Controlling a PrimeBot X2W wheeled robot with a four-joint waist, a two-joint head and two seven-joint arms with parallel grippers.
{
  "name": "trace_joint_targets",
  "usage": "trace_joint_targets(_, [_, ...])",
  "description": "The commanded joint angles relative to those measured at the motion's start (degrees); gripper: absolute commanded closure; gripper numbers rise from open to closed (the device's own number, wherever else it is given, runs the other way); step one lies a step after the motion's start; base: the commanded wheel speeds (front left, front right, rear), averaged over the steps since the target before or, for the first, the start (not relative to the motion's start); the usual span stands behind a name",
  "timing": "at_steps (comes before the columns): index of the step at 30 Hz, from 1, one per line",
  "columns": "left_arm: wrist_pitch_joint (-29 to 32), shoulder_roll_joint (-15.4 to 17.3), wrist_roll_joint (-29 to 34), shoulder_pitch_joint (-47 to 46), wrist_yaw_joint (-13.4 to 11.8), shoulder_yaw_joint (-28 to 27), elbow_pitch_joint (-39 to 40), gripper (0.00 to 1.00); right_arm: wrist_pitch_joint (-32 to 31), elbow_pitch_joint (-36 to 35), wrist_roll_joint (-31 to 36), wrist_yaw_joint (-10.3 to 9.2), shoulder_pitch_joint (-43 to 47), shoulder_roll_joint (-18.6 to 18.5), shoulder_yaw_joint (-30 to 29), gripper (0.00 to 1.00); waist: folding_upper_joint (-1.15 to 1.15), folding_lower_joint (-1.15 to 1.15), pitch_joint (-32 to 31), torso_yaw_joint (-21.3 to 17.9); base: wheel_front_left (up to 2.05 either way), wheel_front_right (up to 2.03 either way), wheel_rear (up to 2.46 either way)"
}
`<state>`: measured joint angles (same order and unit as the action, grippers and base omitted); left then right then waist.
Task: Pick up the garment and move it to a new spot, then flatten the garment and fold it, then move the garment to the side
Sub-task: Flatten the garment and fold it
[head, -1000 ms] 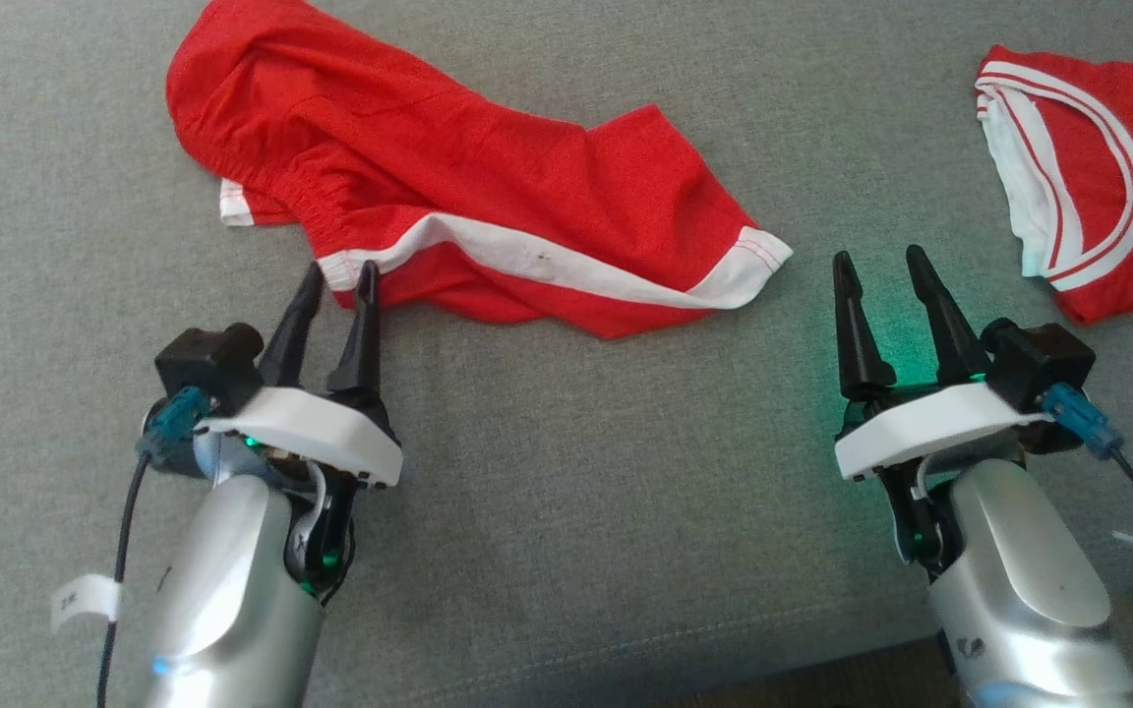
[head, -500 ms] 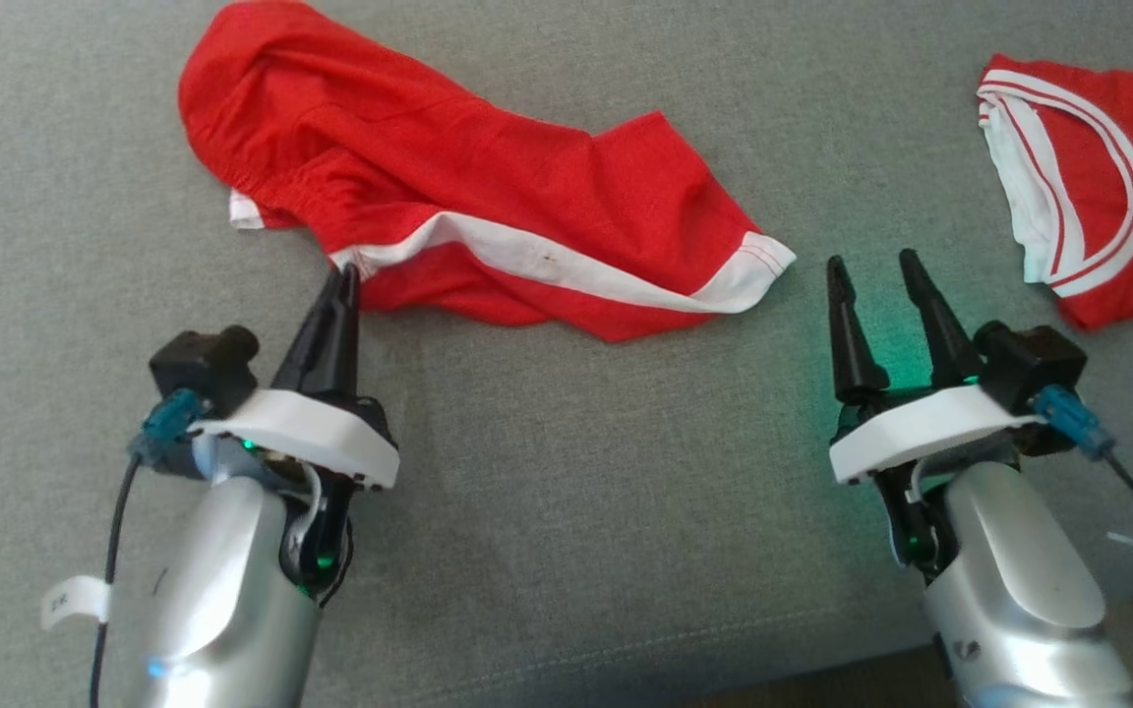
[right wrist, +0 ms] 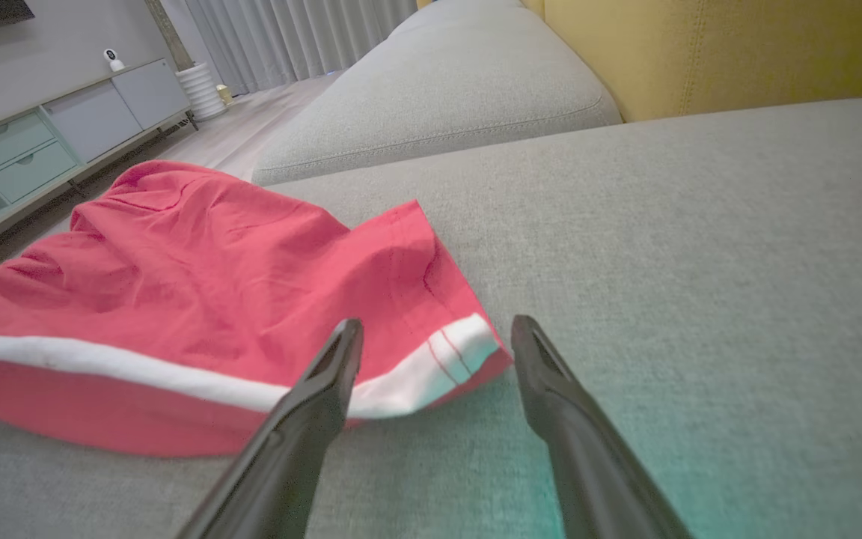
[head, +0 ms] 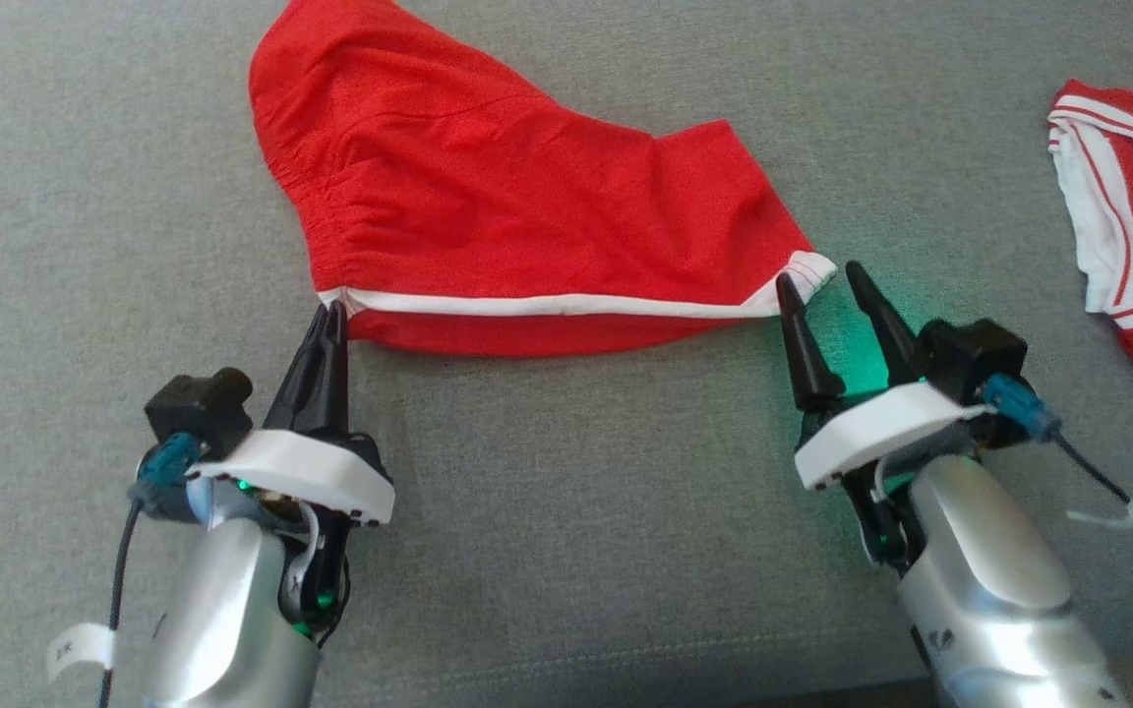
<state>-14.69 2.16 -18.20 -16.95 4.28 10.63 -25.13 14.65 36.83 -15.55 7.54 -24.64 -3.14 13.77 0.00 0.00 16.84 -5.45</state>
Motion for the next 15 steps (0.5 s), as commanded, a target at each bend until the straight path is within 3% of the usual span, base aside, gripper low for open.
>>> trace_joint_targets(1, [-0.3,0.7,0.4,-1.1,-0.6,-1.1,1.9,1.00,0.3,-0.9,0.2,-0.05,-1.7,0.3,0.7,0.00,0.00,0.00,0.1,0.3,0.00,0.00,0.00])
trace_joint_targets(6, [-0.3,0.7,0.1,-1.2,-0.8,-0.1,1.9,1.00,0.3,0.7,1.4,-0.05,-3.1,0.3,0.6,0.00,0.00,0.00,0.4,1.1,0.00,0.00,0.00])
trace_joint_targets(10, [-0.3,0.7,0.1,-1.4,-0.9,0.4,1.9,1.00,0.3,1.2,1.2,-0.05,-3.1,0.3,0.4,0.11,0.00,0.00,0.5,1.0,0.00,0.00,0.00])
trace_joint_targets(12, [-0.3,0.7,0.1,-1.4,-0.9,0.6,2.1,1.00,0.3,1.4,1.0,-0.05,-3.0,0.3,0.2,0.11,0.00,0.00,0.6,0.9,0.00,0.00,0.00])
trace_joint_targets(14, [-0.3,0.7,0.1,-1.5,-1.0,0.7,2.0,1.00,0.3,2.1,1.1,-0.05,-3.0,0.3,0.2,0.28,0.00,0.00,0.7,0.8,0.00,0.00,0.00])
trace_joint_targets(15, [-0.3,0.7,0.1,-1.5,-1.0,0.7,2.0,1.00,0.3,2.4,1.2,-0.05,-3.1,0.3,0.2,0.53,0.00,0.00,0.7,0.8,0.00,0.00,0.00])
